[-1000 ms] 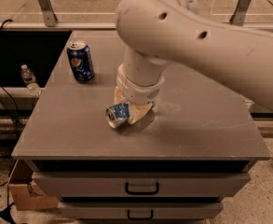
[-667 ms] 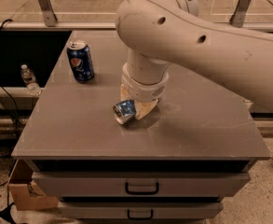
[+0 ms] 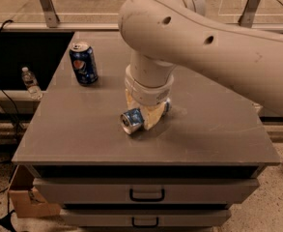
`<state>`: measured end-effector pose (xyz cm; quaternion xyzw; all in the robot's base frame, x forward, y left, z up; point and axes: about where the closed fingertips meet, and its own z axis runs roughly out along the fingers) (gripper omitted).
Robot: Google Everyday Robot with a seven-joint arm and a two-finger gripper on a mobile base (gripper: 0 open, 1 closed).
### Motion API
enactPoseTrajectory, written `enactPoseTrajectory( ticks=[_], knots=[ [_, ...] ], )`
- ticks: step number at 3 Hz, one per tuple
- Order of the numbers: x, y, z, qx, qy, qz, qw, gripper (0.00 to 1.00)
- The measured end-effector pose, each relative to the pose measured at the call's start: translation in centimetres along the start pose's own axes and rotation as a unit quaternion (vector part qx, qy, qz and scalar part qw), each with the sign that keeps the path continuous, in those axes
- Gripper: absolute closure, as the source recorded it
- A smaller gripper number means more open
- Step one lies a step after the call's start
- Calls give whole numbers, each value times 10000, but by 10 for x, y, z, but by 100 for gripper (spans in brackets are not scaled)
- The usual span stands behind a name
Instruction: Knock redbull can over
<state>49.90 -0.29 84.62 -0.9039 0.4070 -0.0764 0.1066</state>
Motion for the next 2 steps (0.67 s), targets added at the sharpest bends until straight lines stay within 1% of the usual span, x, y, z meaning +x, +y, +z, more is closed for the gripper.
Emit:
enactPoseTrajectory(
  ticks=[1,2],
  knots=[
    [0,0,-2,14,13,-2,10000,11],
    [0,1,-3,24,22,-4,10000,0]
  ],
)
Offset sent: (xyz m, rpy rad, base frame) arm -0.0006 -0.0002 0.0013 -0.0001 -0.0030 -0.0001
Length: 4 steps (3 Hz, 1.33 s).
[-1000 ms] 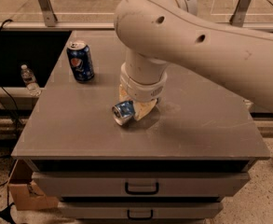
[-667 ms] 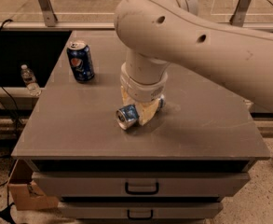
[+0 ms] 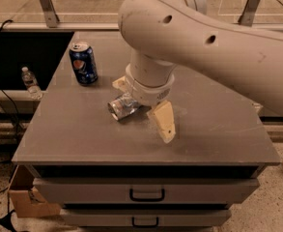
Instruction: Knock redbull can over
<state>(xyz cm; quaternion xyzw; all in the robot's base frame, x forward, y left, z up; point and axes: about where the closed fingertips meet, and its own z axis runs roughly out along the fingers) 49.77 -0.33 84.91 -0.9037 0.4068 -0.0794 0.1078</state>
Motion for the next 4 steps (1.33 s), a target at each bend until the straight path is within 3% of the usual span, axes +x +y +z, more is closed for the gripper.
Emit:
enactPoseTrajectory(
  ticks=[1,2,3,4],
  knots=[
    [0,0,-1,17,-6,5,10000,0],
    [3,-1,-23,158,-44,163,9997,0],
    [22,5,-48,273,-60,522,9982,0],
    [46,15,-55,319,-288,908,9949,0]
  ],
)
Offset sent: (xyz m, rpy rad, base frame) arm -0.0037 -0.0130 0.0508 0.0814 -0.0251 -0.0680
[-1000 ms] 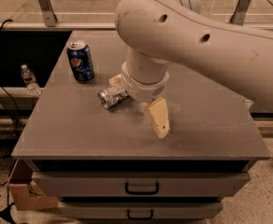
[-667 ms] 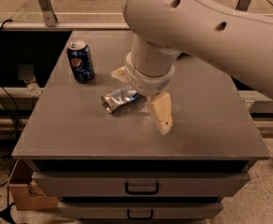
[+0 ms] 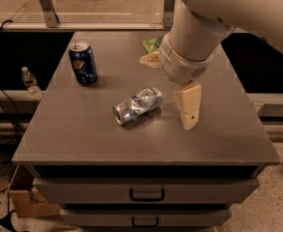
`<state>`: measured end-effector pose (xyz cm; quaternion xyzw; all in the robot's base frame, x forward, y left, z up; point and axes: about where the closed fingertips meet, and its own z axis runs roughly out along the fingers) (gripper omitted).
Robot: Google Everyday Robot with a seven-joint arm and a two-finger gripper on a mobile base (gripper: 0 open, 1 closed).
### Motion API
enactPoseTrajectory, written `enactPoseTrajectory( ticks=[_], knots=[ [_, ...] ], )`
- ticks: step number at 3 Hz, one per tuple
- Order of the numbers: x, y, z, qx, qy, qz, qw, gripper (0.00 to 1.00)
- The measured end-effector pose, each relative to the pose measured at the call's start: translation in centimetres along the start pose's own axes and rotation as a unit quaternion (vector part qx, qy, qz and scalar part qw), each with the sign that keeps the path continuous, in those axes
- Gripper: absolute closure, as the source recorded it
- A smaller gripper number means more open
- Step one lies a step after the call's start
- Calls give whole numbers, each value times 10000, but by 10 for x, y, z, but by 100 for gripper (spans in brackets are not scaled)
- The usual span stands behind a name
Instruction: Knock redbull can over
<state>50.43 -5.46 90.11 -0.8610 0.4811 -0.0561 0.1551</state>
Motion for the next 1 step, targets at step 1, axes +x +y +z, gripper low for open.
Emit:
enactPoseTrajectory(
  ticks=[1],
  knots=[
    [24,10,7,-78,-291,387,9988,0]
  ],
)
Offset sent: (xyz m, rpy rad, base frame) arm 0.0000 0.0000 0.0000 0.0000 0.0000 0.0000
